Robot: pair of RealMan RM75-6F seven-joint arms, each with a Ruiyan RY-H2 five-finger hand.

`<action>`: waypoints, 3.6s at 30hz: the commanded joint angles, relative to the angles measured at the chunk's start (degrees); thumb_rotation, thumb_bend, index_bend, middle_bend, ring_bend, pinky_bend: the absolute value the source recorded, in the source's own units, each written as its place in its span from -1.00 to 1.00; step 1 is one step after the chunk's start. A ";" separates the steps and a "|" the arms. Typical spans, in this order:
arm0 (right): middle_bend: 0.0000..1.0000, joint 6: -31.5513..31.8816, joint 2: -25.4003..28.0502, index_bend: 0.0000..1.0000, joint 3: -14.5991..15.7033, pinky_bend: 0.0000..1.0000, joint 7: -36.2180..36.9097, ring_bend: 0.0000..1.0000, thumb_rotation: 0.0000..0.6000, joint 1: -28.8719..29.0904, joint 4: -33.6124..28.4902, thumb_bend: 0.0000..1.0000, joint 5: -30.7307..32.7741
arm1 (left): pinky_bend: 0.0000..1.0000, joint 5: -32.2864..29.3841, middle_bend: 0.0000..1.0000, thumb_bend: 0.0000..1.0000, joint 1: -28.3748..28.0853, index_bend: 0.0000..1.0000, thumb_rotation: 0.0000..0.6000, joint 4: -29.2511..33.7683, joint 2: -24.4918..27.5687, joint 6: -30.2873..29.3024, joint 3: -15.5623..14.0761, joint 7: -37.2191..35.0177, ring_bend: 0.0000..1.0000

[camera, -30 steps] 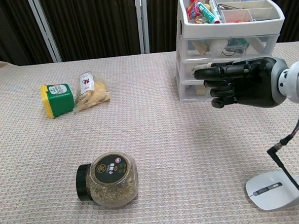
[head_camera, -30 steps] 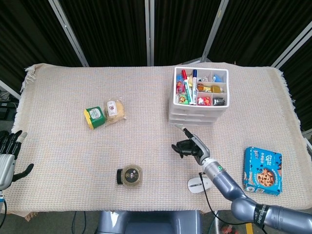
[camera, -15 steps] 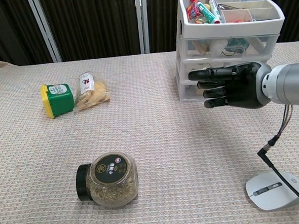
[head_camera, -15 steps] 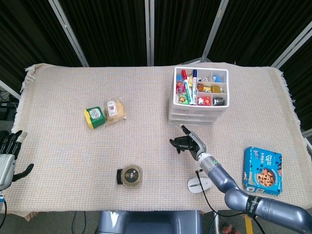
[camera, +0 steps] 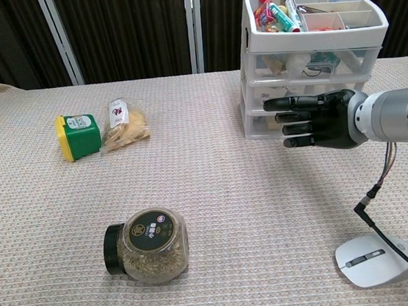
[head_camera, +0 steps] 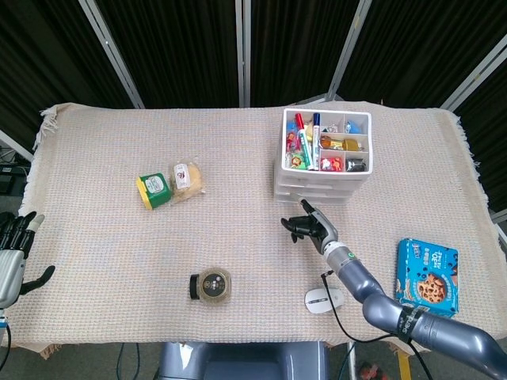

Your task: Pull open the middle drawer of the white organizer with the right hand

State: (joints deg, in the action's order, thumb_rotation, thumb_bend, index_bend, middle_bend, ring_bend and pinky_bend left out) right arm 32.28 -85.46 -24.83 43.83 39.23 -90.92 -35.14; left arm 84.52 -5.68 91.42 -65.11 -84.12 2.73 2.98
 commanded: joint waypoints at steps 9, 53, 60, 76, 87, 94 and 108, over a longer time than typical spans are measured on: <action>0.74 -0.16 -0.09 -0.90 -0.31 0.47 -1.38 0.79 1.00 -1.20 1.19 -0.41 1.88 | -1.00 0.07 -1.00 -0.43 0.02 -1.00 1.00 -0.07 -0.02 -0.07 -0.05 -0.01 -1.00; 0.74 -4.41 -3.61 -0.62 -5.56 0.47 -0.49 0.79 1.00 -2.85 8.71 -0.36 3.98 | -1.00 0.16 -1.00 -0.43 0.00 -1.00 1.00 -0.21 -0.06 -0.15 -0.12 -0.14 -1.00; 0.74 -4.98 -3.57 -0.59 -5.25 0.47 -0.95 0.79 1.00 -3.71 7.34 -0.36 2.78 | -1.00 0.23 -1.00 -0.43 0.00 -1.00 1.00 -0.24 -0.04 -0.18 -0.14 -0.21 -1.00; 0.74 -5.67 -2.22 -0.56 -5.38 0.47 0.14 0.79 1.00 -9.73 1.04 -0.36 -5.19 | -1.00 0.32 -1.00 -0.42 0.03 -1.00 1.00 -0.33 -0.14 -0.34 -0.14 -0.02 -1.00; 0.59 1.21 0.75 -0.99 -0.63 0.34 -4.81 0.68 1.00 -12.33 -6.58 -0.38 -6.09 | -1.00 0.97 -1.00 -0.42 0.11 -1.00 1.00 -0.80 -0.21 -0.72 -0.35 -0.24 -1.00; 0.56 11.15 1.77 -0.99 1.88 0.32 -10.36 0.66 1.00 -14.89 -12.49 -0.39 -11.42 | -1.00 0.91 -1.00 -0.42 0.08 -1.00 1.00 -0.84 -0.28 -0.69 -0.30 -0.09 -1.00; 0.56 30.96 0.93 -0.64 5.60 0.32 -32.17 0.66 1.00 -15.68 -13.32 -0.41 -20.35 | -1.00 0.85 -1.00 -0.42 0.10 -1.00 1.00 -0.71 -0.31 -0.75 -0.27 0.18 -1.00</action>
State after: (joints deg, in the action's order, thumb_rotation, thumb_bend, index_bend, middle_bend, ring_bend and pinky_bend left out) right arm 60.62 -84.41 -20.10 17.09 23.06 -105.54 -54.97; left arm 85.36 -5.58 90.71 -65.42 -84.87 2.46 3.16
